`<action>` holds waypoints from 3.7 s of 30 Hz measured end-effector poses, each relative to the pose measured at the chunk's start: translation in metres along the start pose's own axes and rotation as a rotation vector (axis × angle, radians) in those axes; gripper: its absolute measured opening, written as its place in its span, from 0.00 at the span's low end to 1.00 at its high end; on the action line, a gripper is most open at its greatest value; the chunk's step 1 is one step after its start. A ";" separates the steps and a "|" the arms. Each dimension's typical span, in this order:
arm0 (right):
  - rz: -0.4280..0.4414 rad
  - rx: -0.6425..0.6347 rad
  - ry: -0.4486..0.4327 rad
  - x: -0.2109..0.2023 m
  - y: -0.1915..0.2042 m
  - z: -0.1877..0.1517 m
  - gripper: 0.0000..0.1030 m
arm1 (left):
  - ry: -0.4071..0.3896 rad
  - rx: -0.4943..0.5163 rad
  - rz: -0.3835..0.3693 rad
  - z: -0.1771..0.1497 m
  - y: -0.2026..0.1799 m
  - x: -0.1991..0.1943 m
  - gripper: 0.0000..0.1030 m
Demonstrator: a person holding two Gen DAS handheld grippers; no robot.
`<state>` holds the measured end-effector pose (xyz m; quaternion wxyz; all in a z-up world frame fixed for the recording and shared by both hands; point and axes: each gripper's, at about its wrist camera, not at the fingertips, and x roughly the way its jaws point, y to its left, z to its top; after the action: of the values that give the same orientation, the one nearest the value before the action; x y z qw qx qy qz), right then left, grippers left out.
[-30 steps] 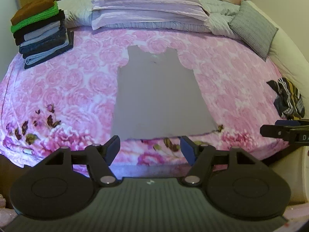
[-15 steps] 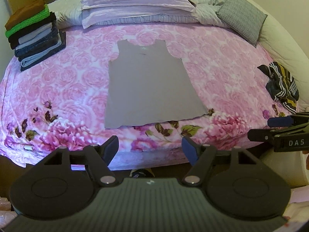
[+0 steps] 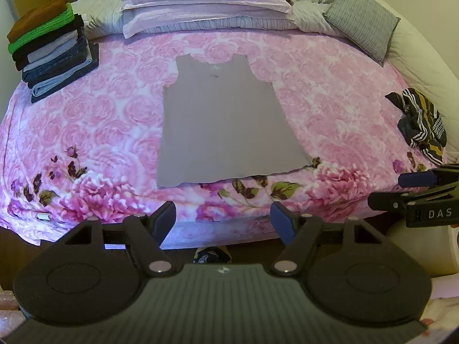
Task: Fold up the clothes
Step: 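Open both grippers and pull back from the flattened tank top, then grasp the tank top's shoulder straps with the left gripper while the right gripper grasps the other strap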
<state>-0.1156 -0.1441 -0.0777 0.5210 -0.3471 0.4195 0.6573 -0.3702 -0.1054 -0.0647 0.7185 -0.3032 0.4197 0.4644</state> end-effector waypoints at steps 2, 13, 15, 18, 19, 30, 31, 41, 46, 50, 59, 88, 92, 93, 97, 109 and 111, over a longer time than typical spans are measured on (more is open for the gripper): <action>-0.002 0.002 0.000 0.001 0.000 0.000 0.73 | 0.003 0.004 -0.002 0.001 0.000 0.001 0.68; -0.007 0.006 0.001 0.002 0.002 0.002 0.73 | 0.003 0.008 -0.007 0.003 0.001 0.002 0.68; -0.007 0.005 -0.001 0.001 0.002 0.002 0.73 | 0.002 0.006 -0.007 0.003 0.000 0.002 0.68; -0.005 -0.002 -0.002 0.001 0.002 0.004 0.73 | 0.001 0.003 -0.007 0.004 0.003 0.002 0.69; -0.004 -0.005 -0.002 0.001 0.003 0.006 0.73 | 0.000 0.002 -0.008 0.005 0.005 0.002 0.69; -0.020 -0.017 -0.016 0.007 0.013 0.031 0.73 | -0.004 -0.005 -0.036 0.032 0.029 0.019 0.69; -0.022 -0.015 -0.017 0.008 0.013 0.034 0.73 | -0.002 -0.006 -0.040 0.037 0.032 0.022 0.69; -0.027 0.064 -0.012 0.039 -0.002 0.088 0.73 | 0.028 -0.039 -0.044 0.098 0.076 0.066 0.69; -0.056 0.103 -0.005 0.066 -0.022 0.125 0.73 | 0.053 -0.059 -0.019 0.134 0.113 0.101 0.69; -0.074 0.138 -0.007 0.088 -0.038 0.154 0.73 | 0.070 -0.053 -0.018 0.164 0.134 0.133 0.69; -0.107 0.152 0.000 0.140 -0.059 0.189 0.73 | 0.127 -0.032 -0.069 0.193 0.168 0.206 0.69; 0.000 -0.344 -0.137 0.435 -0.173 0.413 0.40 | -0.120 0.307 -0.179 0.385 0.201 0.516 0.53; 0.021 -0.380 -0.122 0.465 -0.183 0.432 0.38 | -0.097 0.363 -0.206 0.397 0.201 0.543 0.46; 0.024 -0.395 -0.116 0.474 -0.185 0.435 0.38 | -0.090 0.375 -0.216 0.399 0.202 0.549 0.45; 0.049 -0.410 -0.103 0.496 -0.187 0.444 0.36 | -0.063 0.411 -0.237 0.400 0.202 0.567 0.40; 0.011 -0.462 -0.271 0.446 -0.165 0.413 0.00 | -0.271 0.406 -0.244 0.359 0.188 0.489 0.02; 0.002 -0.468 -0.370 0.401 -0.159 0.385 0.00 | -0.337 0.376 -0.261 0.333 0.186 0.445 0.02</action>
<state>-0.0544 0.3822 -0.3093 0.4937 -0.3316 0.1551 0.7888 -0.3386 0.4247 -0.3127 0.8756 -0.1347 0.3303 0.3257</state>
